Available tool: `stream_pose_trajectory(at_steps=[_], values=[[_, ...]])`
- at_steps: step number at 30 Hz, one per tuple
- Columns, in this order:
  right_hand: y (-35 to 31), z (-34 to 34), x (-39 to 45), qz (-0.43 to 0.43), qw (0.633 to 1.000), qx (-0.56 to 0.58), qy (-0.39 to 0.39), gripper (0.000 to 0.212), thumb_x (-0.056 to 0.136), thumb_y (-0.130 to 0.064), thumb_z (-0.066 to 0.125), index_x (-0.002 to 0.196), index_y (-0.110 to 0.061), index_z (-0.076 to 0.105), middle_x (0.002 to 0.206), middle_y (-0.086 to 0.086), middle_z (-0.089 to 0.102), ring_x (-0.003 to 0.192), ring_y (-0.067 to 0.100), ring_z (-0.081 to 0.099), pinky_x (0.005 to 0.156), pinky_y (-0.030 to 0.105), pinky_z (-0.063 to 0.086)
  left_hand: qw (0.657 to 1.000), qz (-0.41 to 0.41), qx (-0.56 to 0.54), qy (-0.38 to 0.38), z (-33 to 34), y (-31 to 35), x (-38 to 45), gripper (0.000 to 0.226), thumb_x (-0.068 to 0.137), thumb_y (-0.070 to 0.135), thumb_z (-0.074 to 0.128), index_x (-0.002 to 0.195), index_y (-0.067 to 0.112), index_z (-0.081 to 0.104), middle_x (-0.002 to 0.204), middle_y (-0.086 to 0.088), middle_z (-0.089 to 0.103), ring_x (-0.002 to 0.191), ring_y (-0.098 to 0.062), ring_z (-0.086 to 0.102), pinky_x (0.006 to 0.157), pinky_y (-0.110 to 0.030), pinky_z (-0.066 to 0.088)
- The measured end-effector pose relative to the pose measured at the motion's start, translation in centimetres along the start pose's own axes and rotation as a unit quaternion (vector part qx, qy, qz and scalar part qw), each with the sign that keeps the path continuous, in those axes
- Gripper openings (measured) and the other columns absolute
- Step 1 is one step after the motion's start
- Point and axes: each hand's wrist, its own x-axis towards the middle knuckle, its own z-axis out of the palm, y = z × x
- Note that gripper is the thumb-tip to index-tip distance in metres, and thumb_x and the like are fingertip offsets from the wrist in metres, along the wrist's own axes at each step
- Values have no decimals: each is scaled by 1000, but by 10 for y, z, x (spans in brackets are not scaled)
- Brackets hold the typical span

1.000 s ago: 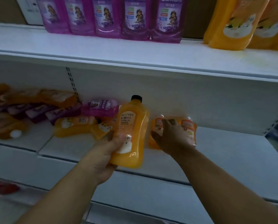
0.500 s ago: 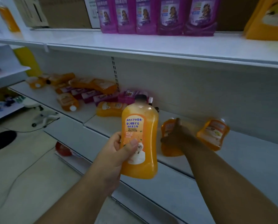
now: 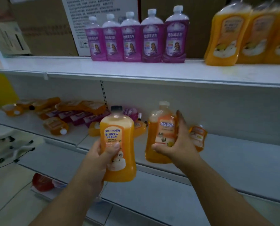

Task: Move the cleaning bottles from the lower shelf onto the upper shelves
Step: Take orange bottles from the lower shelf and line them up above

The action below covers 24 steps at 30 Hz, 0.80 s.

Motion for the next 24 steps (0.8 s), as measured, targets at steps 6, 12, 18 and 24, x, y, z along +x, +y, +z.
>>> stream_pose_trajectory(at_steps=[6,12,18,24], values=[[-74,17,-42,-81,994,42,62,115,47,-42,95,136,-64,24,124,-24,55,111,8,62,79,32,58,996,69,42,-45,-19,30,10,65,58,50,91,114,32,63,106,2,76,94,-20,74,79,-45,58],[-138,17,-70,-157,979,15,126,114,45,-41,97,133,-65,29,116,-16,65,107,16,67,76,38,59,977,142,68,-144,5,86,13,66,59,50,85,118,31,60,106,5,75,95,-16,73,83,-47,59],[-206,-17,-95,-221,954,-57,196,119,50,-33,95,134,-71,21,119,-28,57,106,0,63,65,20,56,950,206,71,-222,68,150,7,60,61,48,82,115,36,58,101,10,75,89,-8,73,66,-28,60],[-252,-79,-110,-243,907,-199,281,118,50,-39,90,138,-67,15,122,-32,46,108,1,60,73,27,57,921,246,88,-288,155,198,10,69,64,39,85,126,27,57,117,0,71,108,-24,68,90,-54,55]])
